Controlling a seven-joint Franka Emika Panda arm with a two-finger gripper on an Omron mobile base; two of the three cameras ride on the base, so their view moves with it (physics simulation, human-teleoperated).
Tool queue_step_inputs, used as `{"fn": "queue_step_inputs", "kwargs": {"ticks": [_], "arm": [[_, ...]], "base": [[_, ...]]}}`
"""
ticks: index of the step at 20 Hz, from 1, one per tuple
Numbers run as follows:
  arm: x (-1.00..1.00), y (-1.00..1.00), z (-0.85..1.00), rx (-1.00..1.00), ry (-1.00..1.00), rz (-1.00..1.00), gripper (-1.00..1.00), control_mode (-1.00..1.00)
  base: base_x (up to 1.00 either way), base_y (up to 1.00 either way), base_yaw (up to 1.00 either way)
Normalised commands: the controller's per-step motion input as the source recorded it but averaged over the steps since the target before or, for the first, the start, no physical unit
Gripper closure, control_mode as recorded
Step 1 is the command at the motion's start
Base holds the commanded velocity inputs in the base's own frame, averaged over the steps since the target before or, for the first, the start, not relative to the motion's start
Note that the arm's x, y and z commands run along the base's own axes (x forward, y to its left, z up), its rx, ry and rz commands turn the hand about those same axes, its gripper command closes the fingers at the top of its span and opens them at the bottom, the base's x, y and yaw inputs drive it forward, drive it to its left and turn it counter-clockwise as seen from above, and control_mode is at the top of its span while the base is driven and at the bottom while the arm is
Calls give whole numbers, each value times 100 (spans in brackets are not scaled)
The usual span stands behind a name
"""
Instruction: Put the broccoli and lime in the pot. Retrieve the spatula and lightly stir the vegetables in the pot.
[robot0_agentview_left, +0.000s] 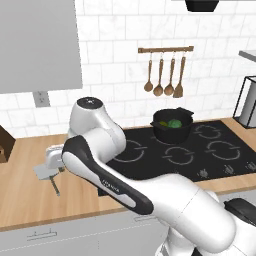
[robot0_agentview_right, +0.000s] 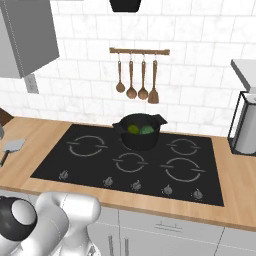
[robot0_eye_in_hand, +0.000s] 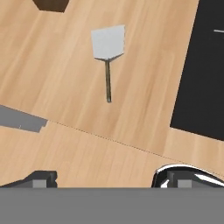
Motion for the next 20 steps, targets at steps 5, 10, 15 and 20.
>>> {"fn": "queue_step_inputs", "kwargs": {"ticks": [5, 10, 15, 20], "arm": [[0, 13, -24, 0, 0, 0, -100, -100], [0, 13, -27, 0, 0, 0, -100, -100], [12, 9, -31, 0, 0, 0, -100, -100], [21, 15, -27, 0, -1, 0, -100, -100]], "base": [[0, 0, 0], [0, 0, 0], [0, 0, 0], [0, 0, 0]]}}
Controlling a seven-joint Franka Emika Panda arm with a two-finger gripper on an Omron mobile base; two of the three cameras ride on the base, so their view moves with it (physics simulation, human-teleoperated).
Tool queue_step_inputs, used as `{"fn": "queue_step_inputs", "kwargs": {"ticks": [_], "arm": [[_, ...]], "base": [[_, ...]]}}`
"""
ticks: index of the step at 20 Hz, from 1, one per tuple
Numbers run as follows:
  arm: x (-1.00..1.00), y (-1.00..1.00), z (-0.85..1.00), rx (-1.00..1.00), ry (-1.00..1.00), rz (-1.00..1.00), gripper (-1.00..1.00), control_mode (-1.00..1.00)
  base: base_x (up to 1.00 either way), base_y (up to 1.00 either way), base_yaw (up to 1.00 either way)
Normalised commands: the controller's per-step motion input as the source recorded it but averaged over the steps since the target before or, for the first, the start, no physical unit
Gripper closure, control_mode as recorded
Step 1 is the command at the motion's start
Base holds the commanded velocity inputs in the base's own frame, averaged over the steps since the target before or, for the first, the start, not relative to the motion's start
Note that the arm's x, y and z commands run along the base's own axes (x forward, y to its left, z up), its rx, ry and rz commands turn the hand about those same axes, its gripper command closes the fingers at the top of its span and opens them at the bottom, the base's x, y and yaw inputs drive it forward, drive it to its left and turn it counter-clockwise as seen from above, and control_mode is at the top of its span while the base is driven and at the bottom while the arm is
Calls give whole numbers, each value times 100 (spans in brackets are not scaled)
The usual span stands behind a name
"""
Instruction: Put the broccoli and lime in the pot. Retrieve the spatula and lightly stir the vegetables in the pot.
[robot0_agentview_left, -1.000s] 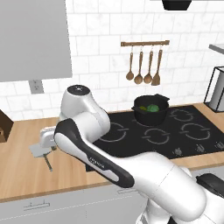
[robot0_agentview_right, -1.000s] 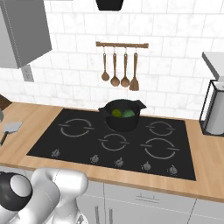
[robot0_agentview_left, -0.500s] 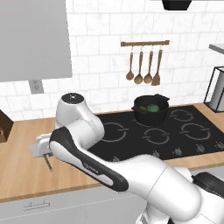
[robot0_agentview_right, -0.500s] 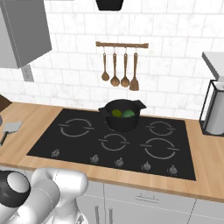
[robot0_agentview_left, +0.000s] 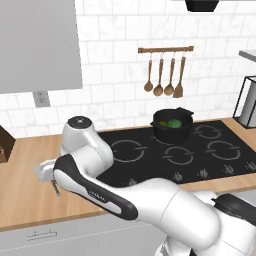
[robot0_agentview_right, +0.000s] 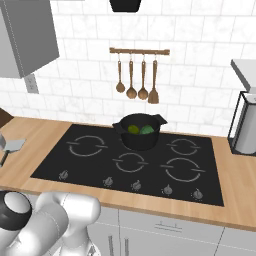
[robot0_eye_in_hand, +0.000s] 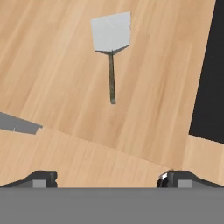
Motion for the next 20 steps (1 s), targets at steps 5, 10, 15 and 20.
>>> {"fn": "queue_step_inputs", "kwargs": {"ticks": [5, 10, 15, 20], "arm": [[17, 23, -22, 0, -3, 0, -100, -100], [4, 12, -16, 0, 0, 0, -100, -100], [1, 0, -10, 0, 0, 0, -100, -100], [0, 0, -11, -1, 0, 0, -100, -100]], "base": [[0, 0, 0], [0, 0, 0], [0, 0, 0], [0, 0, 0]]}}
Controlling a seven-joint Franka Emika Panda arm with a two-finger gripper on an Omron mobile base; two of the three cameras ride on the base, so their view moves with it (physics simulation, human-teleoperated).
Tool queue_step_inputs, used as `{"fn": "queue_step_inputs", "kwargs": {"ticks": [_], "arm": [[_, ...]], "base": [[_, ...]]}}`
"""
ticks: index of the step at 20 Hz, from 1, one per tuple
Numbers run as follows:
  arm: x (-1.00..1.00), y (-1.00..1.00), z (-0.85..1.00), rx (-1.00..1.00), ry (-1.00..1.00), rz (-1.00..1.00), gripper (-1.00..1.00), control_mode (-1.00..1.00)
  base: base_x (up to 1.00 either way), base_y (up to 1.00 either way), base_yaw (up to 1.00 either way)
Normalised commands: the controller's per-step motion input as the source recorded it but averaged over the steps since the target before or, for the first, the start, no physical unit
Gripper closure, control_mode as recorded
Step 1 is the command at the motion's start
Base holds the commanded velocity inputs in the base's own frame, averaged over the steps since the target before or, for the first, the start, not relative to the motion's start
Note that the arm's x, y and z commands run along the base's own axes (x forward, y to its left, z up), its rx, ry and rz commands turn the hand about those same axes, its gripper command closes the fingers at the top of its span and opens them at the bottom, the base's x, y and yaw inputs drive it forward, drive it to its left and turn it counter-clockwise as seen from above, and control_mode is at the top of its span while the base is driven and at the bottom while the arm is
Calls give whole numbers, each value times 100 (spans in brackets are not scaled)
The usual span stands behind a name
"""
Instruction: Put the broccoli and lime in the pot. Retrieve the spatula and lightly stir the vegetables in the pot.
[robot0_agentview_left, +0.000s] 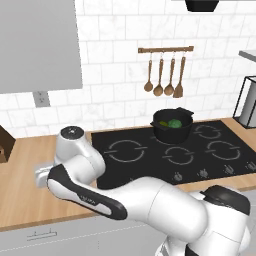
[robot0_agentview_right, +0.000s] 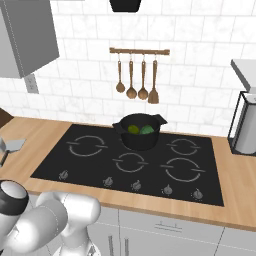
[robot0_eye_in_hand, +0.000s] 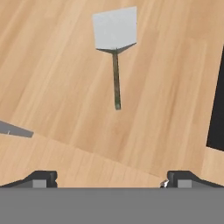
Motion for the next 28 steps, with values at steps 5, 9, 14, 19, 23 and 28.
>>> {"fn": "queue_step_inputs", "kwargs": {"ticks": [5, 9, 14, 19, 23, 28], "arm": [[0, 0, -22, -5, 0, 0, -100, -100], [8, 0, -9, -2, 0, 0, -100, -100], [22, 8, -8, 0, 0, 0, -100, -100], [21, 12, -10, 0, 0, 0, -100, -100], [9, 17, -20, 0, 0, 0, -100, -100], [23, 19, -26, -2, 0, 0, -100, -100]], "base": [[0, 0, 0], [0, 0, 0], [0, 0, 0], [0, 0, 0], [0, 0, 0], [0, 0, 0]]}}
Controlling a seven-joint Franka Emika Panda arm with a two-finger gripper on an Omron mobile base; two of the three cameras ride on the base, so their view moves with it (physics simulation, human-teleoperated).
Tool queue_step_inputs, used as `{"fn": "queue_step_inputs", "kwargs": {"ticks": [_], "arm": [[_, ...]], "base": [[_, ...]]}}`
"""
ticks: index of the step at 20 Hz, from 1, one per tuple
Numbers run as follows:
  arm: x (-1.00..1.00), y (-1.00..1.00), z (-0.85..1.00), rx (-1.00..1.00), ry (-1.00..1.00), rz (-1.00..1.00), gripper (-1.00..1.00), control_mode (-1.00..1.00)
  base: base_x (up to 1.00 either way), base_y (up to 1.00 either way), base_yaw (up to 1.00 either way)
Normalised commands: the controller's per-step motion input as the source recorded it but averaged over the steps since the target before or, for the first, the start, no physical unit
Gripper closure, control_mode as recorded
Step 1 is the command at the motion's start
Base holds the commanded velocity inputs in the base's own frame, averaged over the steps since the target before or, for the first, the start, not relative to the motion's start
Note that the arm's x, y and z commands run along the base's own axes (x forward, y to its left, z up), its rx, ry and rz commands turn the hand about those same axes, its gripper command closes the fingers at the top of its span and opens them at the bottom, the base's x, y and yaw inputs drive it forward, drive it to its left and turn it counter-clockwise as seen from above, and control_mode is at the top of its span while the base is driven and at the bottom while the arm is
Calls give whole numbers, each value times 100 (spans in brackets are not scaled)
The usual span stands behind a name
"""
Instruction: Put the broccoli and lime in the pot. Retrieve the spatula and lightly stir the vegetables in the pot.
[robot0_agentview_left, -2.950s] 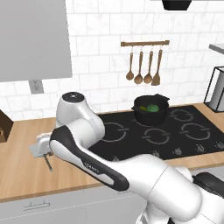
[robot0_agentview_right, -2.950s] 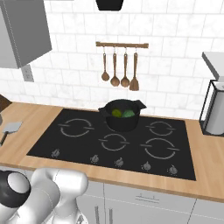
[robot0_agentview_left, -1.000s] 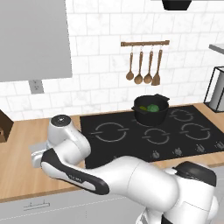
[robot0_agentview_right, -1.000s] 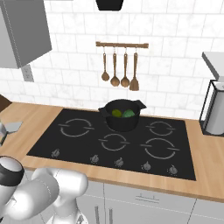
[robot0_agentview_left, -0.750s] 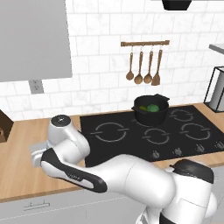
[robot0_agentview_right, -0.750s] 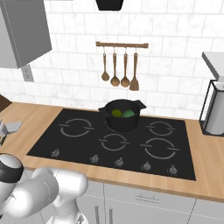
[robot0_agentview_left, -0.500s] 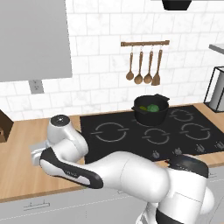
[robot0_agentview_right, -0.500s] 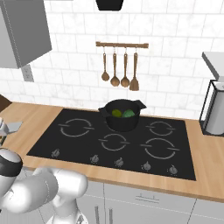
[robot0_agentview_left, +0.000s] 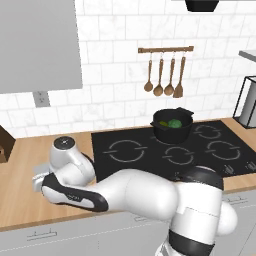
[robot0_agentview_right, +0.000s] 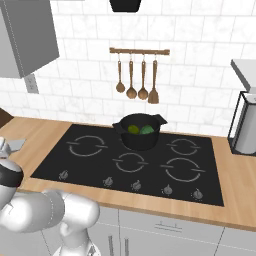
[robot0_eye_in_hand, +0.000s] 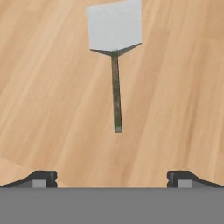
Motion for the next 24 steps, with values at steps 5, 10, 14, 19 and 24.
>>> {"fn": "queue_step_inputs", "kwargs": {"ticks": [5, 10, 14, 19, 24], "arm": [[30, 2, -10, -1, 0, 0, -100, -100], [22, 13, -10, -3, 0, 0, -100, -100], [9, 9, -16, -1, 0, 0, -100, -100], [15, 1, -17, 0, 1, 0, -100, -100], [10, 0, -20, 0, 4, 0, -100, -100]], "base": [[0, 0, 0], [0, 0, 0], [0, 0, 0], [0, 0, 0], [0, 0, 0]]}}
